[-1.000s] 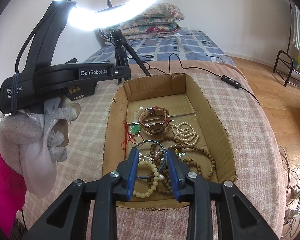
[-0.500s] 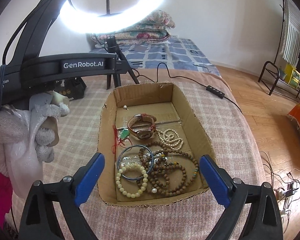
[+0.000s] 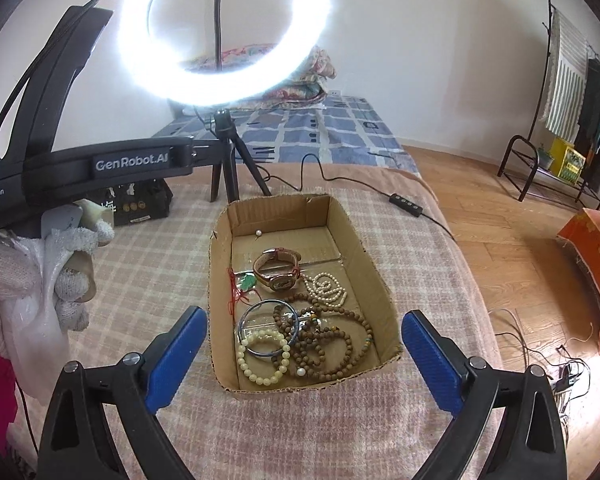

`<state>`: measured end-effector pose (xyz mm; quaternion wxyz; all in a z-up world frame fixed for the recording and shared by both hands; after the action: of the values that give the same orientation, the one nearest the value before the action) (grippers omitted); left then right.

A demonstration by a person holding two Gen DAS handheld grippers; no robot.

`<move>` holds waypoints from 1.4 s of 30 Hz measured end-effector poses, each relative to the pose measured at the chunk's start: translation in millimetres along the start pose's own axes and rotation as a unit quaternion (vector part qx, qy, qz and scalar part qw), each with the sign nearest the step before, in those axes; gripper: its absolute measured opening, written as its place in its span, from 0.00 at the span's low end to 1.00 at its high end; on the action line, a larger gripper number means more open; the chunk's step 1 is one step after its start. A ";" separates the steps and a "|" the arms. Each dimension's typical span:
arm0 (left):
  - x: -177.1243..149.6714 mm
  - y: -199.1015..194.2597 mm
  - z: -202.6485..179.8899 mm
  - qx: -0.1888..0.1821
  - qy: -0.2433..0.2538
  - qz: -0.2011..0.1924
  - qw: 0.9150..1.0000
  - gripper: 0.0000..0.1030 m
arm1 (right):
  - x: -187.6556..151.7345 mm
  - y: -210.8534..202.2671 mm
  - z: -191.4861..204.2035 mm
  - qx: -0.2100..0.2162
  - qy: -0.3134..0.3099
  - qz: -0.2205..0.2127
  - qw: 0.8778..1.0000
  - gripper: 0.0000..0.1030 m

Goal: Organize jewelry

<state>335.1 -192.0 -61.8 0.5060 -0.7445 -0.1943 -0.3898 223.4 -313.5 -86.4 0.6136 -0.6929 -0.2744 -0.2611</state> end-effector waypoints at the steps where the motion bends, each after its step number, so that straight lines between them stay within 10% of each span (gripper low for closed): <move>1: 0.6 -5.3 -0.2 0.001 0.002 -0.002 1.000 0.73 | 1.0 -3.4 -0.6 -0.002 0.000 -0.003 1.000 0.99; 34: -71.4 -167.8 -30.1 0.022 0.044 -0.025 0.999 0.83 | -1.7 -100.6 -34.4 -0.069 0.024 -0.075 0.995 1.00; 42: -84.9 -192.3 -50.1 0.013 0.062 -0.043 0.997 0.99 | -4.4 -107.9 -26.1 -0.070 0.015 -0.085 0.994 1.00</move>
<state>131.7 -149.1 -2.8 0.5096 -0.7032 -0.1998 -0.4537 144.0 -329.3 -10.3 0.5430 -0.7044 -0.3037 -0.3416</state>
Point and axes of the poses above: each gripper's, at about its wrist camera, not at the fingertips, and y roughly the way its jaws point, z to its left, x to its top, the point moved 7 cm from there along y, roughly the way its jaws point, and after that the axes turned 6 degrees about -x, right-handed, at the moved point
